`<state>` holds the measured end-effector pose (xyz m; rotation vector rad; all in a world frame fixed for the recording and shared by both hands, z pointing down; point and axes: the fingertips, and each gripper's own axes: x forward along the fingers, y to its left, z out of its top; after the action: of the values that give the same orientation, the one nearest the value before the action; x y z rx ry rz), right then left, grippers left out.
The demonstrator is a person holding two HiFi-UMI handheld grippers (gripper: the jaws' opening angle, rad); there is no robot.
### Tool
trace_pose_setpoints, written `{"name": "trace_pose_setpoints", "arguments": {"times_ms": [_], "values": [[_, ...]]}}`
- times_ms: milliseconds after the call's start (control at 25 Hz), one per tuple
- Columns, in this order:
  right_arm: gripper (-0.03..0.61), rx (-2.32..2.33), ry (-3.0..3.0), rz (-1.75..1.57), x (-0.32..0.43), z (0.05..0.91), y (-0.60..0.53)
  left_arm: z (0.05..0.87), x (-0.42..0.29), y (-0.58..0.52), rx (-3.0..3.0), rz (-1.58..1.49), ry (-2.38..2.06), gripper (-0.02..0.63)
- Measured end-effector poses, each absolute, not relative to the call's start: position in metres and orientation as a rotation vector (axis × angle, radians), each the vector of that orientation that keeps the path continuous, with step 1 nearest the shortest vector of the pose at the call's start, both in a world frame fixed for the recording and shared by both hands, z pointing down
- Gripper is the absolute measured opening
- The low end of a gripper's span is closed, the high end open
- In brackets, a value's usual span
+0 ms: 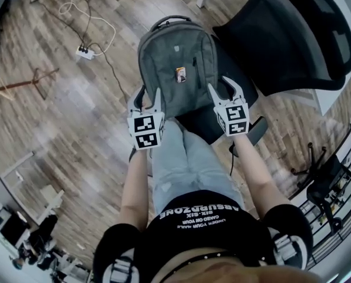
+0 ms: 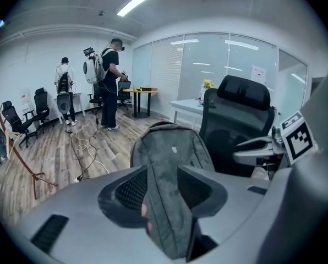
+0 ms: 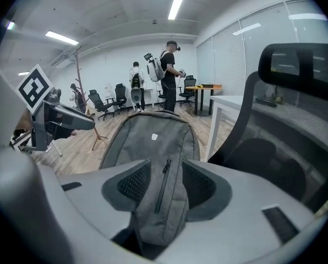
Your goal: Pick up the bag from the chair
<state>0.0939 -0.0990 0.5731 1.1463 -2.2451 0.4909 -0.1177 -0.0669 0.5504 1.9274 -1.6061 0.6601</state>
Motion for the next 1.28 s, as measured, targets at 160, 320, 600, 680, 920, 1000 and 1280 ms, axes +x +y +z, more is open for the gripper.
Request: {"name": "trace_pose_setpoints", "arguments": {"times_ms": [160,320,600,680,920,1000,1280], "values": [[0.178,1.150,-2.228,0.499,0.096,0.586,-0.107,0.569,-0.115,-0.068,1.898,0.681,-1.599,0.160],[0.181,1.144,-2.203,0.492,0.098,0.600,-0.113,0.583,-0.114,-0.070,1.866,0.700,-1.586,0.160],[0.184,1.112,-2.165,0.468,0.101,0.624,-0.123,0.604,-0.117,-0.073,1.839,0.745,-1.565,0.160],[0.184,1.106,-2.156,0.471,0.103,0.631,-0.125,0.609,-0.118,-0.074,1.829,0.751,-1.563,0.160],[0.186,1.098,-2.121,0.469,0.111,0.644,-0.129,0.619,-0.116,-0.076,1.817,0.768,-1.547,0.160],[0.186,1.092,-2.114,0.479,0.115,0.650,-0.130,0.621,-0.115,-0.077,1.809,0.774,-1.548,0.160],[0.189,1.115,-2.080,0.563,0.118,0.671,-0.142,0.637,-0.121,-0.082,1.781,0.797,-1.537,0.160]]}}
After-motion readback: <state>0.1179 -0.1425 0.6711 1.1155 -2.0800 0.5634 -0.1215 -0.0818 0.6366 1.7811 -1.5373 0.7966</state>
